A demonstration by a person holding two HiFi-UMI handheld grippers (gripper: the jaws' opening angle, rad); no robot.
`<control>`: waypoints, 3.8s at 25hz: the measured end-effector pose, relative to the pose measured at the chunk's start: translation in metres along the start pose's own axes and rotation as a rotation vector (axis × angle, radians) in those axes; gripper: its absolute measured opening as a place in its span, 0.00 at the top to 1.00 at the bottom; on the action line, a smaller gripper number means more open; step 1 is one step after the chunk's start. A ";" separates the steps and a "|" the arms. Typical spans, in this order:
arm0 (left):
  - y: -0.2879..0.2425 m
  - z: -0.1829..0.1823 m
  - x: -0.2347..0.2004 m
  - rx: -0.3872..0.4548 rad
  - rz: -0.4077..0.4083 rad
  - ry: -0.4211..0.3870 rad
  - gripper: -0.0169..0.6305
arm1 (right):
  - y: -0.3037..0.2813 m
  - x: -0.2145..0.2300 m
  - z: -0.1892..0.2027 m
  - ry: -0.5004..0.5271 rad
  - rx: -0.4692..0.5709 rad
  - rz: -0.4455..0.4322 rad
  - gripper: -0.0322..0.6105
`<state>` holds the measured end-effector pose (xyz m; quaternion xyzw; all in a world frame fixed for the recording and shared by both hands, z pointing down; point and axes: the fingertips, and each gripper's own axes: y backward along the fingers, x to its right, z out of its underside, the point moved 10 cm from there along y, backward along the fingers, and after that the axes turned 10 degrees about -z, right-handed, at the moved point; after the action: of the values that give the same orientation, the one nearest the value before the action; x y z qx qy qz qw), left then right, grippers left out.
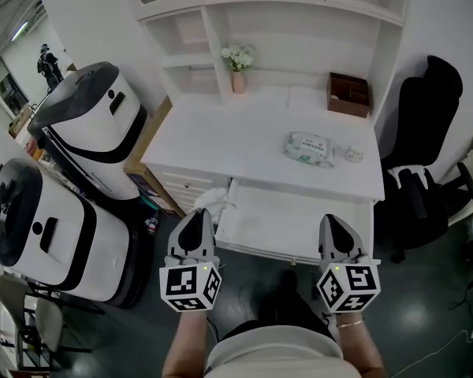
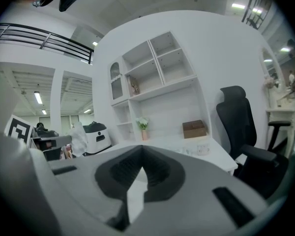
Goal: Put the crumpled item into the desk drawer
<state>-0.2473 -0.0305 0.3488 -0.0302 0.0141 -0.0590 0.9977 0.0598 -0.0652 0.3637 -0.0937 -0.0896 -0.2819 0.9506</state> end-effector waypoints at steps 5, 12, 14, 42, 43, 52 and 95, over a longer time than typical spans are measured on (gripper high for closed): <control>-0.019 -0.006 0.004 0.011 0.000 -0.012 0.96 | -0.016 0.012 -0.005 -0.005 0.006 -0.004 0.95; -0.050 -0.009 0.012 0.003 0.008 -0.029 0.96 | -0.035 0.032 -0.011 -0.015 -0.001 0.002 0.95; -0.059 -0.009 0.017 -0.002 0.018 -0.035 0.96 | -0.040 0.039 -0.011 -0.020 -0.003 0.006 0.95; -0.159 0.114 0.077 -0.324 0.163 -0.158 0.96 | -0.069 0.086 -0.008 -0.047 -0.057 0.042 0.95; -0.161 0.119 0.079 -0.342 0.170 -0.168 0.96 | -0.069 0.087 -0.008 -0.048 -0.058 0.045 0.95; -0.182 0.160 0.089 -0.486 0.210 -0.244 0.96 | -0.072 0.095 -0.006 -0.058 -0.068 0.064 0.95; -0.230 0.258 0.098 -1.010 0.171 -0.268 0.94 | -0.070 0.122 0.006 -0.087 -0.136 0.106 0.95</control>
<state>-0.1686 -0.2547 0.6178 -0.5131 -0.0843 0.0413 0.8532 0.1210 -0.1849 0.4055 -0.1747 -0.1066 -0.2323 0.9509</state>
